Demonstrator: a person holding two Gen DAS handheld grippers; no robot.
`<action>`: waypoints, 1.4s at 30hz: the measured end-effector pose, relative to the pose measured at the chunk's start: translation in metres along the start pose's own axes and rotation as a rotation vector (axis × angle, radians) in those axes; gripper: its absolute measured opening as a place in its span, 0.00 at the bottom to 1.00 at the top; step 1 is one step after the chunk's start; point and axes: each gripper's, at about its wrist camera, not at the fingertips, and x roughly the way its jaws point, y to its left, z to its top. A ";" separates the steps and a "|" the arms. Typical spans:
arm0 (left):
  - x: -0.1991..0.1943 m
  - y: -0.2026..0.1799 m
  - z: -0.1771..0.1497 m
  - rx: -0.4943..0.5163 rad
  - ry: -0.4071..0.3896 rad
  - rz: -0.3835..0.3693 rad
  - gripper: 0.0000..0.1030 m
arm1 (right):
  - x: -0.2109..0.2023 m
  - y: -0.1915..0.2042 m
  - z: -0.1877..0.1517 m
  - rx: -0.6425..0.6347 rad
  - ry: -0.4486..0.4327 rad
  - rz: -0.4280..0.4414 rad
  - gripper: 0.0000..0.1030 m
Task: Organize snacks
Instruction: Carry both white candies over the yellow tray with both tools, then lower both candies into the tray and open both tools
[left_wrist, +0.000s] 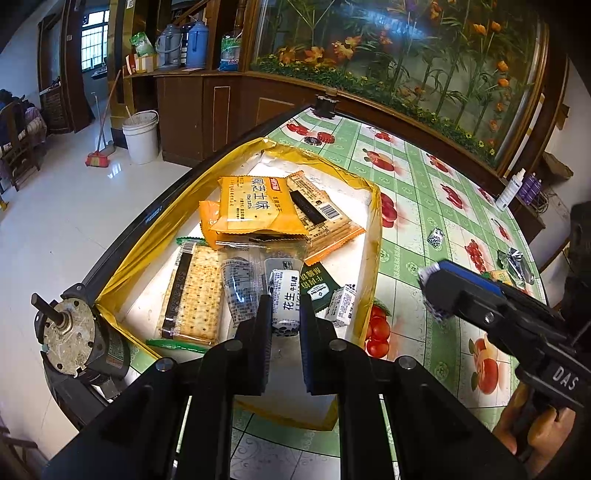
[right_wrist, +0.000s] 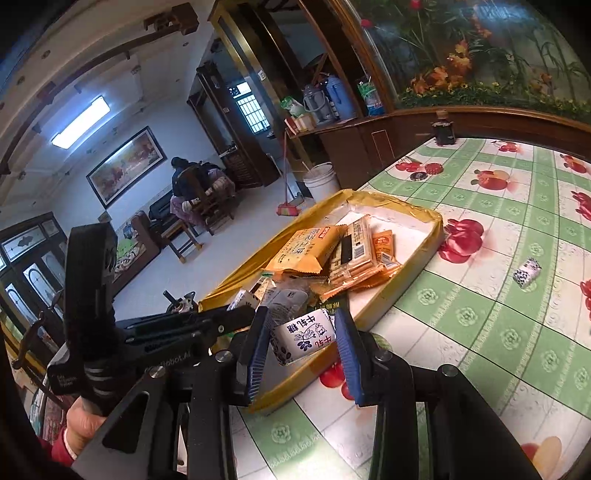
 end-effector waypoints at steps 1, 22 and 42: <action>0.000 0.000 0.000 0.001 0.001 -0.003 0.11 | 0.003 0.000 0.002 -0.001 0.002 0.001 0.35; 0.017 -0.004 -0.003 -0.003 0.043 -0.031 0.11 | 0.061 -0.017 0.033 -0.010 0.030 -0.045 0.35; 0.010 -0.009 -0.003 -0.017 0.023 0.029 0.67 | 0.060 -0.032 0.032 0.033 0.033 -0.065 0.47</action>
